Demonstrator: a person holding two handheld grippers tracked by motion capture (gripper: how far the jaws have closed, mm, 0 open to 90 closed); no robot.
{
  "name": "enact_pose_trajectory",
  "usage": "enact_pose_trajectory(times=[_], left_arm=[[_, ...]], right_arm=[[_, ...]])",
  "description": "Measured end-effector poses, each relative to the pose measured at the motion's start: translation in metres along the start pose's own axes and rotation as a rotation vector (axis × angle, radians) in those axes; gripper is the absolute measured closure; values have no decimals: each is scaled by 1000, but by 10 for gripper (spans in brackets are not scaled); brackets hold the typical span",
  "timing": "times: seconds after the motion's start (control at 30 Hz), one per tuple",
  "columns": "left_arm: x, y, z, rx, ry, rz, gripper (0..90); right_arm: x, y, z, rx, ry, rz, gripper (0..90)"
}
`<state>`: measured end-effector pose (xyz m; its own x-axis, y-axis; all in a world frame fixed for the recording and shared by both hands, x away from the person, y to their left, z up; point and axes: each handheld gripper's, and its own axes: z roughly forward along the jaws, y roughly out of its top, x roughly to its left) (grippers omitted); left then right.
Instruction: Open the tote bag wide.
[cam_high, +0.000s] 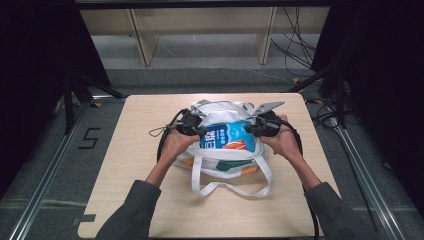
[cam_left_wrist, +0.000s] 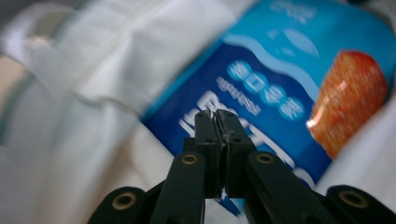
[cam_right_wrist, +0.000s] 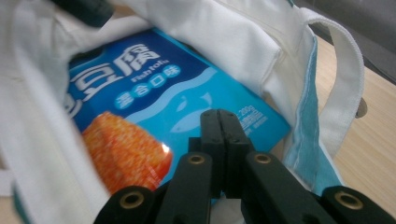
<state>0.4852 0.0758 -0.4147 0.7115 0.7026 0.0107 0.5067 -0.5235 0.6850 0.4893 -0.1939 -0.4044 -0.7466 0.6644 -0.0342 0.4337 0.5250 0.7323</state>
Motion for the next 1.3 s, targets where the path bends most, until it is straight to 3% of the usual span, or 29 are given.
enact_pose_trajectory(times=[0.07, 0.1, 0.13, 0.17, 0.2, 0.23, 0.27, 0.3, 0.33, 0.37, 0.43, 0.53, 0.6, 0.63, 0.67, 0.7, 0.73, 0.8, 0.93, 1.03, 1.1, 1.13, 1.23, 1.27, 1.3], left_arm=[[-1, -9, 5, 66, 20, 33, 872], [3, -16, 6, 88, 34, 29, 876], [9, -22, 4, 92, 31, 17, 889], [13, -27, 3, 91, 41, 5, 891], [18, -36, 2, 85, 76, 10, 893], [21, -41, 0, 74, 56, 7, 893], [27, -44, -2, 54, 33, -54, 894], [31, -45, -4, 40, 68, -70, 894], [28, -44, -3, 50, 122, -46, 894], [23, -42, -3, 60, 143, 7, 894], [12, -37, -6, 55, 122, 27, 892], [4, -33, -13, 7, 69, -5, 883], [-7, -32, -19, -9, 32, 14, 876], [-15, -35, -21, -3, 1, 53, 873], [-22, -39, -21, 14, -8, 64, 878], [-27, -45, -20, 58, -13, 107, 884], [-31, -53, -16, 86, -31, 116, 892], [-33, -70, -6, 82, -49, 66, 893], [-35, -71, -12, 43, -51, 71, 892], [-38, -65, -21, -43, -43, 31, 883], [-46, -61, -29, -95, -108, 8, 877], [-50, -60, -29, -99, -134, 25, 873], [-61, -62, -15, -59, -148, 44, 856], [-66, -64, -8, -47, -144, 52, 859], [-70, -65, -4, -36, -146, 62, 867]], right_arm=[[-4, 2, 7, 9, -11, -3, 900], [-5, 2, 10, 18, -22, -5, 900], [-6, 1, 13, 41, -15, 15, 900], [-10, 0, 14, 50, -18, -15, 900], [-10, -2, 16, 47, -21, -7, 900], [-12, -3, 16, 54, -34, -13, 900], [-14, -4, 15, 64, -41, -20, 900], [-16, -6, 16, 60, -56, -22, 900], [-17, -7, 13, 86, -53, 18, 900], [-18, -10, 13, 112, -65, 34, 900], [-22, -16, 12, 95, -78, 42, 900], [-25, -18, 6, 66, -70, 64, 900], [-25, -15, 1, 51, -40, 47, 900], [-22, -15, 2, 9, -45, 46, 900], [-19, -13, -2, 36, -7, 32, 900], [-16, -15, -1, 20, 3, 24, 900], [-11, -16, -1, 44, 10, 5, 900], [-4, -25, 1, 91, -6, -33, 900], [-5, -45, 6, 158, -33, -42, 900], [-6, -43, 2, 132, -37, -27, 900], [-5, -37, -7, 82, -41, -30, 900], [-2, -34, -12, 54, -53, -36, 900], [12, -28, -23, 18, 0, -47, 900], [15, -28, -22, 2, 25, -71, 900], [20, -29, -20, -5, 46, -64, 900]])
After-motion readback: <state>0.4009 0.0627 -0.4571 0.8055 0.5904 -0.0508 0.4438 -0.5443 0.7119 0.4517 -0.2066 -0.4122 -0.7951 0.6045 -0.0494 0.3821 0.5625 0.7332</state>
